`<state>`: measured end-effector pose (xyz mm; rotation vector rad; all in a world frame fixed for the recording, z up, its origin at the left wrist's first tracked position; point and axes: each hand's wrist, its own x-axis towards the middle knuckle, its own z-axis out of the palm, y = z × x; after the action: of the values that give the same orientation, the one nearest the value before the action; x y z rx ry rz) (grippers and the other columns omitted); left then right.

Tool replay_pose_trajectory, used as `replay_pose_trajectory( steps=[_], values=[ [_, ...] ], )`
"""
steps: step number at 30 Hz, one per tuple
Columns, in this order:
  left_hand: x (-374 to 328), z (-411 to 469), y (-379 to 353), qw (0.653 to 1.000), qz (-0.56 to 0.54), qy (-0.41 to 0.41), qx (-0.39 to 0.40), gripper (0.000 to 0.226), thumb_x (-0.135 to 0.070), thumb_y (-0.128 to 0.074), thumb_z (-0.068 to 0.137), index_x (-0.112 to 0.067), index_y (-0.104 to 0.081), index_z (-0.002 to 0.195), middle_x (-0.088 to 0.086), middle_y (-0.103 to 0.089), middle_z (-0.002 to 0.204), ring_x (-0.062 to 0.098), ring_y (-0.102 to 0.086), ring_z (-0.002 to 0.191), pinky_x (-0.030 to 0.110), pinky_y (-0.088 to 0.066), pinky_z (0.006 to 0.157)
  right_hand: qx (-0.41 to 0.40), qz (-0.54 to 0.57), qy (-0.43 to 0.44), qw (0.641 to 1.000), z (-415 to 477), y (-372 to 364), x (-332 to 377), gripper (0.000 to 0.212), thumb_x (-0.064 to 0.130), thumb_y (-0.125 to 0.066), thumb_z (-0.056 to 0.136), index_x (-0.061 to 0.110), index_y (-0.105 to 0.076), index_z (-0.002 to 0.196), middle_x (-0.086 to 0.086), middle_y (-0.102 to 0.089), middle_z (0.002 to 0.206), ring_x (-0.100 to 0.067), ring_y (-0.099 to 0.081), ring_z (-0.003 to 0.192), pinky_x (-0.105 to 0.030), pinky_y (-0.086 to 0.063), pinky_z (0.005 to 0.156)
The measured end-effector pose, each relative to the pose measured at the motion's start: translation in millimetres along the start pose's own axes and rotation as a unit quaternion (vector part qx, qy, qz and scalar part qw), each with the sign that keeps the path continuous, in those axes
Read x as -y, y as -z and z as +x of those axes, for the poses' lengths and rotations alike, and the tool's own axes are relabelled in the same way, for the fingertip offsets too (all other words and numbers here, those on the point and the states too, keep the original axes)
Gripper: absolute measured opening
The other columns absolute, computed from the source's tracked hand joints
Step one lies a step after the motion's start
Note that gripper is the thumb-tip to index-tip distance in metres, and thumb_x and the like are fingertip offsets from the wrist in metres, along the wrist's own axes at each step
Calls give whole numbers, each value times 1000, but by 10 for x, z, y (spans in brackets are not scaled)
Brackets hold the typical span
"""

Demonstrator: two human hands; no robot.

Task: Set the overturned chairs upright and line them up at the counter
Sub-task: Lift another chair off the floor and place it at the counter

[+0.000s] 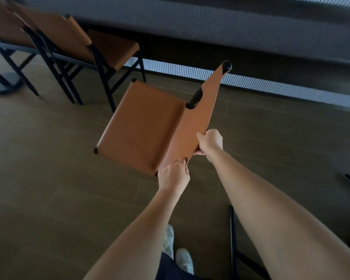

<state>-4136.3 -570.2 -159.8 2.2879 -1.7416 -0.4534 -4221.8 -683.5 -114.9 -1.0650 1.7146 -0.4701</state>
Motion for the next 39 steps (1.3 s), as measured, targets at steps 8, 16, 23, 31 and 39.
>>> replay_pose_trajectory(
  steps=[8, 16, 23, 31, 39],
  values=[
    [-222, 632, 116, 999, -27, -10, 15, 20, -26, -42, 98, -19, -60, 94, 2, -67, 79, 25, -64, 72, 29, -37, 59, -23, 83, 15, 996, 316, 65, 184, 20, 17, -53, 100, 6, -62, 114, -14, -69, 104, -26, -73, 82, -41, -63, 66],
    [-491, 1206, 164, 999, -29, 1, 21, 24, -22, -41, 98, -18, -64, 96, 3, -69, 86, 26, -64, 79, 29, -38, 62, -12, 99, 9, 995, 763, 228, 441, 15, 17, -52, 101, 7, -64, 100, -16, -70, 101, -27, -73, 83, -41, -63, 66],
    [-742, 1721, 165, 999, -17, 16, 39, 22, -20, -43, 97, -19, -66, 98, 3, -69, 90, 24, -64, 81, 29, -42, 63, 9, 99, -2, 995, 1270, 400, 672, 17, 16, -51, 101, 6, -65, 104, -14, -70, 100, -23, -72, 78, -42, -63, 66],
    [-893, 2080, 116, 998, 15, 20, 52, 19, -13, -47, 92, -19, -64, 96, -5, -55, 71, 20, -55, 65, 28, -41, 59, 12, 70, 1, 997, 1623, 518, 831, 22, 7, -51, 99, 0, -66, 85, -17, -71, 88, -23, -73, 62, -32, -60, 51],
    [-914, 2118, 261, 991, 65, 3, 118, 10, -14, -55, 91, -18, -60, 97, -7, -47, 64, 16, -51, 60, 28, -43, 58, -8, 47, 34, 998, 1559, 454, 812, 23, 8, -50, 99, -9, -63, 91, -19, -70, 90, -29, -72, 69, -37, -62, 57]
  ],
)
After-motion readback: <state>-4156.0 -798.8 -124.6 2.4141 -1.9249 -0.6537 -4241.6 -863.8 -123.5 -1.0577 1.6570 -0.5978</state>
